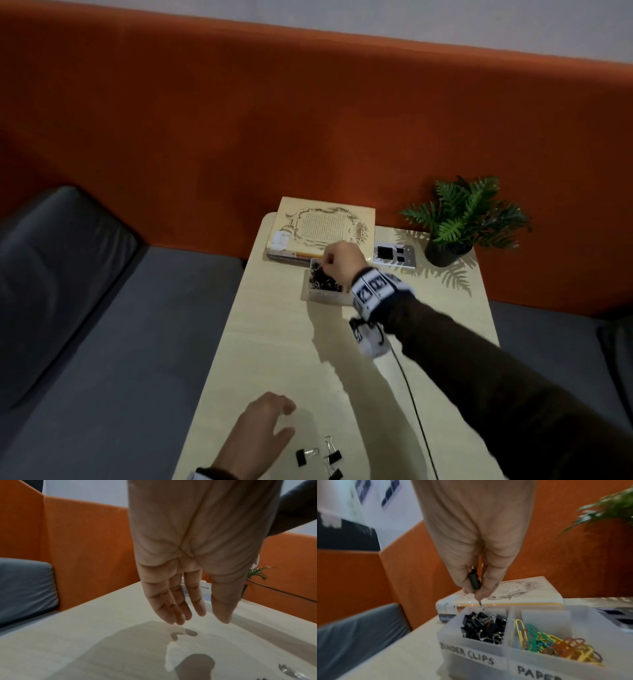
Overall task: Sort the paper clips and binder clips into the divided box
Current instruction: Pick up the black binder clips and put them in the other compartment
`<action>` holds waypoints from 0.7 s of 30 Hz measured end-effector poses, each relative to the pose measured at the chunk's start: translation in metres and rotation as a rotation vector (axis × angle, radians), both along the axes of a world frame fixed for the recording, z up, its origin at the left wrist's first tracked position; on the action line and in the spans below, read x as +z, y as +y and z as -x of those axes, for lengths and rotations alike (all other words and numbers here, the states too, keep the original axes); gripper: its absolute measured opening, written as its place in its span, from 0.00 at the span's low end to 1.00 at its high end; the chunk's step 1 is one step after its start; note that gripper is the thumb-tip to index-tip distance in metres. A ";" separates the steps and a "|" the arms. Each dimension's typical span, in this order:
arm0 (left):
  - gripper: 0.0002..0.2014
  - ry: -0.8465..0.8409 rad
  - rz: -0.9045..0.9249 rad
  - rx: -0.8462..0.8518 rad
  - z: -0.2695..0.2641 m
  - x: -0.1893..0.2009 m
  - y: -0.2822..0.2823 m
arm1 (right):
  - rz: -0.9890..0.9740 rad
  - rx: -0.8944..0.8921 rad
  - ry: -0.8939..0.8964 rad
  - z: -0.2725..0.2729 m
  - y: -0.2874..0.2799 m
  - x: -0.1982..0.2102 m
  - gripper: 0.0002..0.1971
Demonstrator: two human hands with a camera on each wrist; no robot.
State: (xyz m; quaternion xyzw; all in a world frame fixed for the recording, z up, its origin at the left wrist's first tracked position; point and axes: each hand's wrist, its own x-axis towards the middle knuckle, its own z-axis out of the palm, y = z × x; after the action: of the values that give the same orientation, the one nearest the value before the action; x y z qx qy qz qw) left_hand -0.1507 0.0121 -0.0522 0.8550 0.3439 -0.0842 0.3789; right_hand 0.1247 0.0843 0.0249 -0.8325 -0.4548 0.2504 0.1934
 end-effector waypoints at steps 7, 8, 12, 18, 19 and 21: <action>0.18 -0.006 -0.030 -0.046 0.004 0.014 -0.003 | -0.038 0.199 -0.226 0.014 -0.018 -0.008 0.13; 0.18 -0.001 -0.011 -0.071 0.004 0.014 -0.005 | -0.079 0.238 -0.205 0.024 -0.039 -0.011 0.13; 0.19 0.045 0.026 -0.201 0.008 0.011 -0.019 | 0.093 0.470 0.046 0.074 -0.146 -0.034 0.14; 0.15 0.089 -0.042 -0.232 -0.001 0.003 -0.043 | 0.212 0.416 0.142 0.128 -0.223 -0.068 0.31; 0.13 0.081 -0.059 -0.218 -0.004 0.001 -0.044 | 0.210 0.442 0.119 0.132 -0.224 -0.073 0.31; 0.09 0.071 -0.071 -0.196 -0.008 -0.002 -0.044 | 0.219 0.471 0.087 0.136 -0.224 -0.083 0.29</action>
State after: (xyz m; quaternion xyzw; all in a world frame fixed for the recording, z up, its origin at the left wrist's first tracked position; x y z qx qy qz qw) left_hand -0.1431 -0.0316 -0.0538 0.8938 0.2748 -0.1388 0.3261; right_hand -0.0110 -0.1399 -0.0578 -0.7082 -0.5973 0.3719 0.0578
